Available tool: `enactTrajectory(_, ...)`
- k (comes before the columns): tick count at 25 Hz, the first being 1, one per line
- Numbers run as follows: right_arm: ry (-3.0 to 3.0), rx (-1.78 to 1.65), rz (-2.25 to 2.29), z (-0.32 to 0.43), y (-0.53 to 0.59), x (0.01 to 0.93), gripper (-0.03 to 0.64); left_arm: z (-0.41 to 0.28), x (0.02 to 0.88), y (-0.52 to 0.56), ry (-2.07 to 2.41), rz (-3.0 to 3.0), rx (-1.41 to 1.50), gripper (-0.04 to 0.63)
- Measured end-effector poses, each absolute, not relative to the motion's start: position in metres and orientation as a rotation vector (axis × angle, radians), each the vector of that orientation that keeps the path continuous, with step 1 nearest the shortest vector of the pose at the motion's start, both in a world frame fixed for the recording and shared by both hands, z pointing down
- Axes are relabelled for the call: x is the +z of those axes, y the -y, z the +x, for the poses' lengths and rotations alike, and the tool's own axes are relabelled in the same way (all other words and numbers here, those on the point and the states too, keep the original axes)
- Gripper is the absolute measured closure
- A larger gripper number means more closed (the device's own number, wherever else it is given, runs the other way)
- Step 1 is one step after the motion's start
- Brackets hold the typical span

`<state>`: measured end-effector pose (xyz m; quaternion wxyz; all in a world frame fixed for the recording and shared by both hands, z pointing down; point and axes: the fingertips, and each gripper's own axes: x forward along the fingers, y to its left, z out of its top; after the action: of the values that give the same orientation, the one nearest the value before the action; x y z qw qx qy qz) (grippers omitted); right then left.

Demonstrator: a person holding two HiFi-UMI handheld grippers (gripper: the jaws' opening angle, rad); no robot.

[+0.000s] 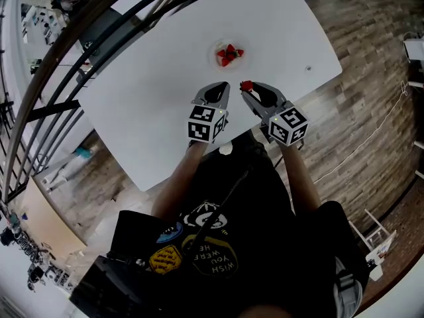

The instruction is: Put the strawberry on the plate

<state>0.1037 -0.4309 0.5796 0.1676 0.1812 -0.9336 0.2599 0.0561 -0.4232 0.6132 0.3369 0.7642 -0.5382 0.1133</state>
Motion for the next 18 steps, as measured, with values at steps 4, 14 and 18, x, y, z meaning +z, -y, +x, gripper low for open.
enactTrajectory(4,2.648,0.724,0.525,0.100,0.440,0.588,0.482,0.052,0.625,0.429,1.408,1.966,0.311,0.595)
enactTrajectory(14,2.614,0.717,0.527,0.089,0.465,0.617,0.482,0.042,0.649,0.448,1.395,1.918,0.289,0.595)
enactTrajectory(18,2.600,0.718,0.531,0.086,0.475,0.627,0.482,0.038,0.659,0.456,1.405,1.905,0.288,0.597)
